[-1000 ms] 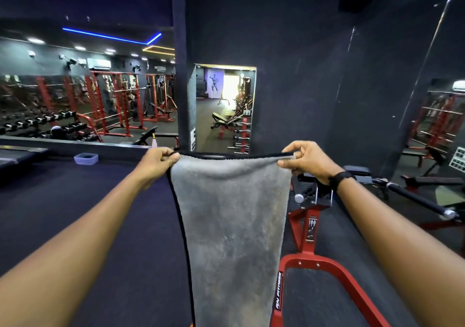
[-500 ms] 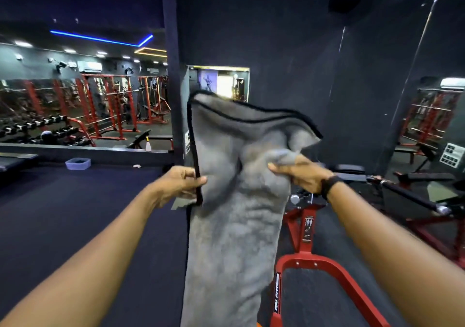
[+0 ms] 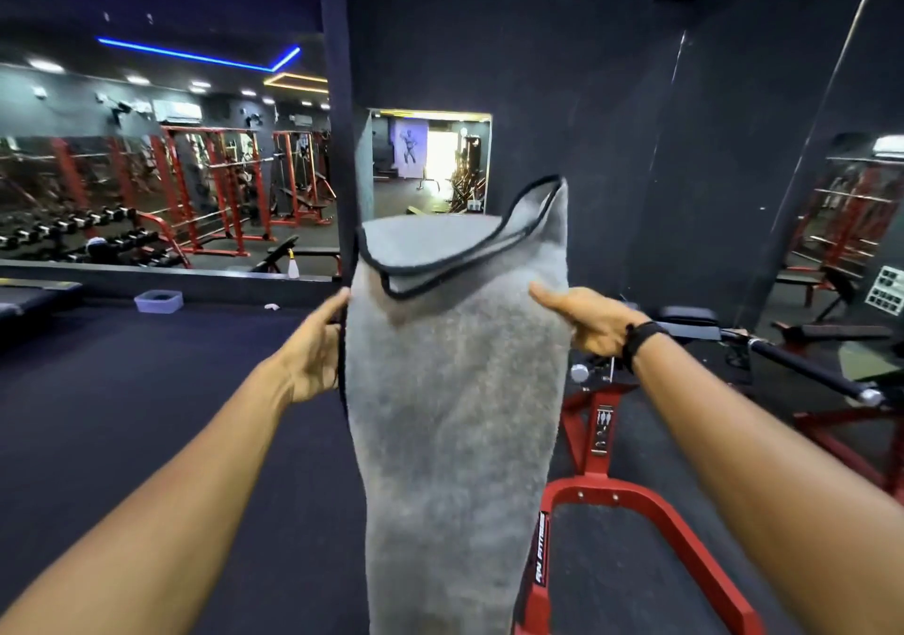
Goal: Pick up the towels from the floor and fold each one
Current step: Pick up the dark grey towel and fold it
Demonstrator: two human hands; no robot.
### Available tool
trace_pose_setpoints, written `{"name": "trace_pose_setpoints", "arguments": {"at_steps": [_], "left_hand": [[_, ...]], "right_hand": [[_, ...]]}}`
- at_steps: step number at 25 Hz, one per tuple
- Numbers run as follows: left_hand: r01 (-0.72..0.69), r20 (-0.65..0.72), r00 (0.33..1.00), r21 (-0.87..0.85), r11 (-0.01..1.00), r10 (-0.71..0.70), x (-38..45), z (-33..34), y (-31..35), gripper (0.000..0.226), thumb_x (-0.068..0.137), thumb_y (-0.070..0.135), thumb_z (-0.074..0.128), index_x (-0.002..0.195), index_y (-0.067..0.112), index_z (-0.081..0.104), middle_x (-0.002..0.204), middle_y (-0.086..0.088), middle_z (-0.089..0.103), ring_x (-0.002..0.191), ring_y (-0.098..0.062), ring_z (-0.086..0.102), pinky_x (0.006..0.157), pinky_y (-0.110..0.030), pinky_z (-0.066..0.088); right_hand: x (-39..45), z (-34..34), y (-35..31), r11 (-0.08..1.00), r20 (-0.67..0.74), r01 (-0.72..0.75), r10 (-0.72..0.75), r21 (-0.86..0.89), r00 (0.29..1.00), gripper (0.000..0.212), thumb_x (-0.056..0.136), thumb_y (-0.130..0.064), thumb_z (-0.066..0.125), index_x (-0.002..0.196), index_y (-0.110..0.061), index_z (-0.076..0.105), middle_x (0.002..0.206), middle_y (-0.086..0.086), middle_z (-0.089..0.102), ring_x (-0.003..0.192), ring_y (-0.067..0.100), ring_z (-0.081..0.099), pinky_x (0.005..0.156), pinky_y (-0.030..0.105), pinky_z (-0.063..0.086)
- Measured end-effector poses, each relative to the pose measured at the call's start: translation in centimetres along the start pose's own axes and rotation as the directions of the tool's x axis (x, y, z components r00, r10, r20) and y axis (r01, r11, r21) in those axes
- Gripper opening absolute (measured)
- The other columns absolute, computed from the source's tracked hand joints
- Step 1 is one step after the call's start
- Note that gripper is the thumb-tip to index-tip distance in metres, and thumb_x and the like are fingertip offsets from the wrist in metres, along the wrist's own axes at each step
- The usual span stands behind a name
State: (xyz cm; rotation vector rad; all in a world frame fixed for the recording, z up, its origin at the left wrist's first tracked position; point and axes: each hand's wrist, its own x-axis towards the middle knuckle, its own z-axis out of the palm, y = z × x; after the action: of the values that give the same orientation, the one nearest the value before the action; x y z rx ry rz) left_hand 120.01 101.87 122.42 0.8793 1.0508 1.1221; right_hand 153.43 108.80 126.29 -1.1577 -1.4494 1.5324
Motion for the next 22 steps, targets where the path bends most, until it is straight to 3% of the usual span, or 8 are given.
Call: {"name": "trace_pose_setpoints", "arguments": {"at_steps": [4, 7, 10, 12, 14, 17, 20, 22], "left_hand": [[0.086, 0.036, 0.990, 0.631, 0.771, -0.140, -1.2, -0.2, -2.6, 0.050, 0.057, 0.051, 0.087, 0.088, 0.013, 0.072, 0.078, -0.002, 0.067, 0.068, -0.011, 0.060, 0.064, -0.025, 0.047], [0.039, -0.081, 0.997, 0.466, 0.884, -0.002, -1.3, -0.1, -1.1, 0.029, 0.080, 0.031, 0.075, 0.091, 0.006, 0.067, 0.064, 0.002, 0.063, 0.057, -0.008, 0.058, 0.055, -0.020, 0.050], [-0.195, 0.056, 0.980, 0.117, 0.974, 0.189, -1.5, -0.6, 0.3, 0.056, 0.059, 0.039, 0.089, 0.102, 0.010, 0.068, 0.085, -0.002, 0.075, 0.076, -0.010, 0.072, 0.068, -0.022, 0.058], [-0.097, 0.136, 0.990, 0.392, 0.915, 0.046, -1.8, -1.2, -1.3, 0.081, 0.039, 0.048, 0.094, 0.108, 0.013, 0.068, 0.103, -0.005, 0.073, 0.095, -0.016, 0.070, 0.083, -0.030, 0.054], [0.015, 0.094, 0.991, 0.615, 0.789, -0.092, -1.5, -2.5, -3.6, 0.072, 0.037, 0.055, 0.093, 0.090, 0.011, 0.071, 0.091, -0.008, 0.068, 0.081, -0.016, 0.063, 0.070, -0.030, 0.042], [0.050, 0.042, 0.995, 0.617, 0.786, -0.095, -2.2, -1.4, -3.5, 0.068, 0.034, 0.056, 0.093, 0.082, 0.011, 0.075, 0.087, -0.013, 0.065, 0.077, -0.026, 0.054, 0.070, -0.036, 0.040], [-0.142, 0.057, 0.990, 0.273, 0.951, 0.131, -1.8, -1.0, -0.3, 0.091, 0.024, 0.050, 0.095, 0.100, 0.008, 0.070, 0.091, -0.008, 0.075, 0.080, -0.016, 0.072, 0.069, -0.027, 0.058], [-0.158, 0.072, 0.987, 0.357, 0.921, 0.142, -2.4, -0.9, 1.0, 0.086, 0.037, 0.049, 0.094, 0.108, 0.011, 0.067, 0.095, -0.001, 0.075, 0.084, -0.011, 0.072, 0.072, -0.025, 0.058]], "right_hand": [[-1.1, 2.0, 4.3, 0.955, 0.178, -0.074, 0.129, -0.286, 0.976, 0.005, 0.085, -0.015, 0.068, 0.090, -0.014, 0.068, 0.077, -0.005, 0.072, 0.068, 0.006, 0.064, 0.055, 0.020, 0.050], [-1.0, 1.0, 2.5, 0.973, 0.077, -0.019, 0.037, -0.230, 0.996, 0.013, 0.089, -0.011, 0.063, 0.101, -0.005, 0.067, 0.091, 0.005, 0.070, 0.077, 0.012, 0.066, 0.065, 0.025, 0.054], [-0.7, 0.0, 0.1, 0.985, 0.099, 0.138, -0.149, 0.105, 0.984, 0.040, 0.075, -0.026, 0.076, 0.107, -0.005, 0.067, 0.106, 0.015, 0.069, 0.087, 0.017, 0.070, 0.075, 0.030, 0.058], [-0.7, 0.2, 2.6, 0.998, 0.187, 0.058, -0.050, -0.036, 0.981, 0.057, 0.065, -0.027, 0.084, 0.113, -0.005, 0.065, 0.115, 0.021, 0.067, 0.102, 0.027, 0.067, 0.091, 0.045, 0.054], [-1.1, 1.2, 6.1, 0.955, 0.247, 0.031, 0.045, -0.295, 0.968, 0.046, 0.070, -0.015, 0.084, 0.112, -0.007, 0.066, 0.120, 0.026, 0.062, 0.104, 0.027, 0.063, 0.098, 0.052, 0.048], [-1.4, 1.5, 5.2, 0.920, 0.256, 0.115, -0.017, -0.375, 0.967, 0.021, 0.081, -0.005, 0.073, 0.100, -0.015, 0.073, 0.104, 0.010, 0.072, 0.090, 0.014, 0.068, 0.082, 0.031, 0.056], [-2.0, 0.7, 0.4, 0.995, 0.175, 0.101, -0.099, -0.005, 0.980, 0.036, 0.068, -0.020, 0.082, 0.100, -0.009, 0.070, 0.100, 0.009, 0.072, 0.085, 0.014, 0.070, 0.071, 0.026, 0.057], [-2.6, 1.1, -0.1, 0.993, 0.196, 0.112, -0.117, 0.036, 0.974, 0.030, 0.072, -0.016, 0.076, 0.101, -0.011, 0.068, 0.093, 0.002, 0.074, 0.081, 0.011, 0.071, 0.065, 0.023, 0.056]]}}
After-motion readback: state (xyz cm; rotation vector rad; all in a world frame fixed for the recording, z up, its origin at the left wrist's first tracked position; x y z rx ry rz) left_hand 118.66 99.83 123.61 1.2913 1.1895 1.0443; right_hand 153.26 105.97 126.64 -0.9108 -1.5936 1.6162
